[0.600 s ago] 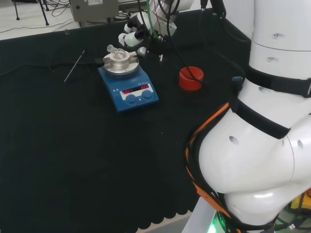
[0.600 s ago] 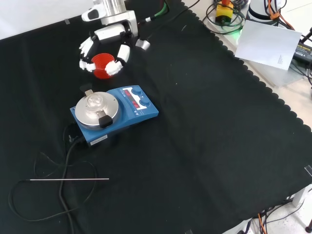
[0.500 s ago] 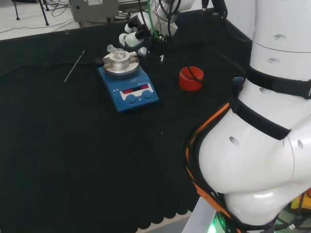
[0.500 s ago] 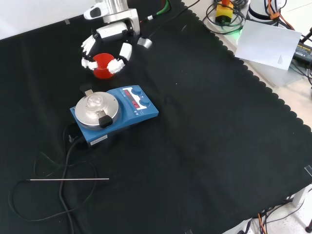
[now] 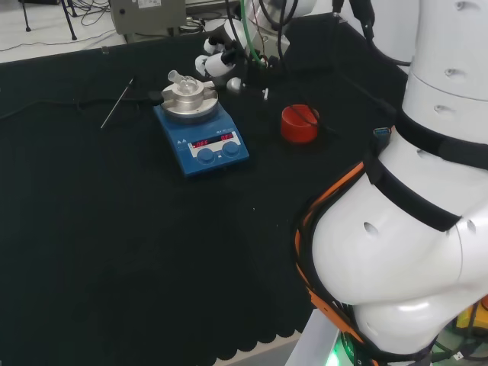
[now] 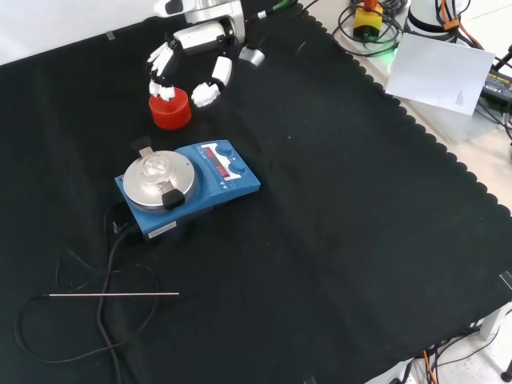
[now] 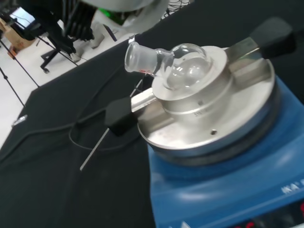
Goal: Turn on the heater.
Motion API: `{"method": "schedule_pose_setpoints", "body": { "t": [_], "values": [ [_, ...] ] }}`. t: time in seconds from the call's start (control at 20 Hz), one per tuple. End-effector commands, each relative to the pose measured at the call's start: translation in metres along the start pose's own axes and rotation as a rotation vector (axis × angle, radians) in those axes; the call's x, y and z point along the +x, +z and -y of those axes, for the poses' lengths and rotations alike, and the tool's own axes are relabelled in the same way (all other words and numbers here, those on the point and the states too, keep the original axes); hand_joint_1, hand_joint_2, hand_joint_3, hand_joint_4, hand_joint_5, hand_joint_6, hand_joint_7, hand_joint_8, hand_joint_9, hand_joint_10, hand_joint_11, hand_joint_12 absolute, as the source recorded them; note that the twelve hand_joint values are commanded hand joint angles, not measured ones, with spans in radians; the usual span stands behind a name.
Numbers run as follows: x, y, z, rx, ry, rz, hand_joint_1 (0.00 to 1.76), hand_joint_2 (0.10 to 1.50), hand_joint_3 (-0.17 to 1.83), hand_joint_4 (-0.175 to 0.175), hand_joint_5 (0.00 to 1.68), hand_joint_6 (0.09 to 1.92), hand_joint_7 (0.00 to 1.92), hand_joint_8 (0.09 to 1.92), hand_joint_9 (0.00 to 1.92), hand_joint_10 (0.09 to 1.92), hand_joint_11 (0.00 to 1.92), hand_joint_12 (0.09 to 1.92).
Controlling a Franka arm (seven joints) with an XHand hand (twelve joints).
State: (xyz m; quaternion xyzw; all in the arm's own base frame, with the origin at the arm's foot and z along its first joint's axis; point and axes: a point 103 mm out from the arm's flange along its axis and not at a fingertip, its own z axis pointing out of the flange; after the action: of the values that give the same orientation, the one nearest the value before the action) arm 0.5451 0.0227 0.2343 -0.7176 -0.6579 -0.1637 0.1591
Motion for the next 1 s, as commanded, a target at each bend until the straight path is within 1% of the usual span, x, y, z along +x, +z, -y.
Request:
{"method": "schedule_pose_setpoints", "body": {
  "t": [0.05, 0.2, 0.45, 0.65, 0.8, 1.0],
  "values": [
    [-0.012, -0.008, 0.037, 0.066, 0.018, 0.119, 0.89, 0.66, 0.7, -0.023, 0.63, 0.73, 0.61, 0.68, 0.73, 0.63, 0.38, 1.32],
    [-0.017, -0.008, 0.053, 0.119, 0.027, 0.16, 0.9, 0.66, 0.71, -0.024, 0.58, 0.73, 0.76, 0.66, 0.84, 0.6, 0.46, 1.3],
    [-0.026, -0.004, 0.076, 0.178, 0.042, 0.21, 0.94, 0.66, 0.7, -0.032, 0.53, 0.7, 1.03, 0.69, 1.13, 0.54, 0.7, 1.23],
    [-0.027, 0.001, 0.09, 0.199, 0.036, 0.241, 0.99, 0.67, 0.7, -0.041, 0.5, 0.67, 1.16, 0.74, 1.27, 0.53, 0.86, 1.15],
    [-0.028, 0.009, 0.1, 0.209, 0.027, 0.268, 1.05, 0.68, 0.71, -0.05, 0.48, 0.65, 1.2, 0.77, 1.34, 0.52, 1.0, 1.06],
    [-0.029, 0.025, 0.11, 0.248, 0.015, 0.331, 1.13, 0.69, 0.71, -0.071, 0.47, 0.64, 1.3, 0.83, 1.42, 0.56, 1.25, 0.89]
  ]
}}
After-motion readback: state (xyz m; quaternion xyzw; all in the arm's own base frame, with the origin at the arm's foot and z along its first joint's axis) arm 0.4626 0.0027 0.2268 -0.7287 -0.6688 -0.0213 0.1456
